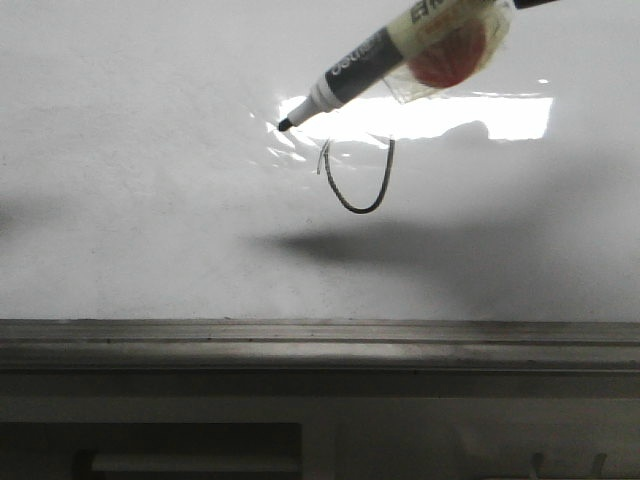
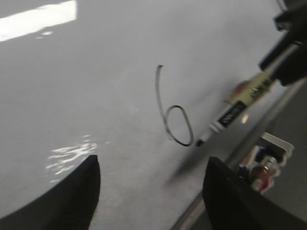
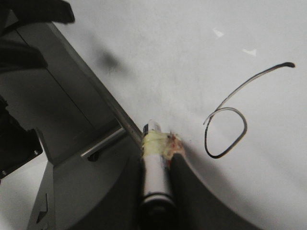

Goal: Write number 6 on whiteboard

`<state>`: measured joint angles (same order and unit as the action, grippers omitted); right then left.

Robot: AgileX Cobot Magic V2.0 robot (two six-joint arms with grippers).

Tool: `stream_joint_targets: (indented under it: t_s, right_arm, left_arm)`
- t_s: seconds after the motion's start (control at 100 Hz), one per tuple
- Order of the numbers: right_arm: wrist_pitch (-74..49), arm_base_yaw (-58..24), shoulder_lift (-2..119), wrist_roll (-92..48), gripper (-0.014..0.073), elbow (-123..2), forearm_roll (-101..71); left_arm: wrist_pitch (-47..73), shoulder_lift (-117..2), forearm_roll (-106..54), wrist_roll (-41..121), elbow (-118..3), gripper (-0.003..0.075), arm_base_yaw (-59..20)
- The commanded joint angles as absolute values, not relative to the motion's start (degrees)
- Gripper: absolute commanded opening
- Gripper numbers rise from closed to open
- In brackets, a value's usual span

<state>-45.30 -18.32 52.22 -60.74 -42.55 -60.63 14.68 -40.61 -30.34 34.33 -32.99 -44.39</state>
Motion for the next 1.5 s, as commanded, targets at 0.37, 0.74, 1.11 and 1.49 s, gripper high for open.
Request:
stream_joint_targets:
  t_s: [0.37,0.74,1.11,1.49]
  right_arm:
    - [-52.0,-18.0,55.9,-60.2,-0.0045,-49.3,-62.4]
    - [-52.8,-18.0,55.9,-60.2,-0.0045,-49.3,-62.4]
    - [-52.5,-18.0,55.9,-60.2,-0.0040,-49.3,-62.4]
    - [-50.9,-16.3,55.5,-58.4,0.0505,-49.3,-59.1]
  left_arm:
    - [1.3,-61.1,-22.3,36.2,-42.1,0.0366,-59.3]
    - [-2.4,-65.7,-22.0,36.9,-42.9,0.0295,-59.3]
    - [-2.6,-66.1,-22.1,36.9,-42.9,-0.0020,-59.3]
    - [-2.0,-62.1,-32.3,36.9,-42.6,-0.0020,-53.9]
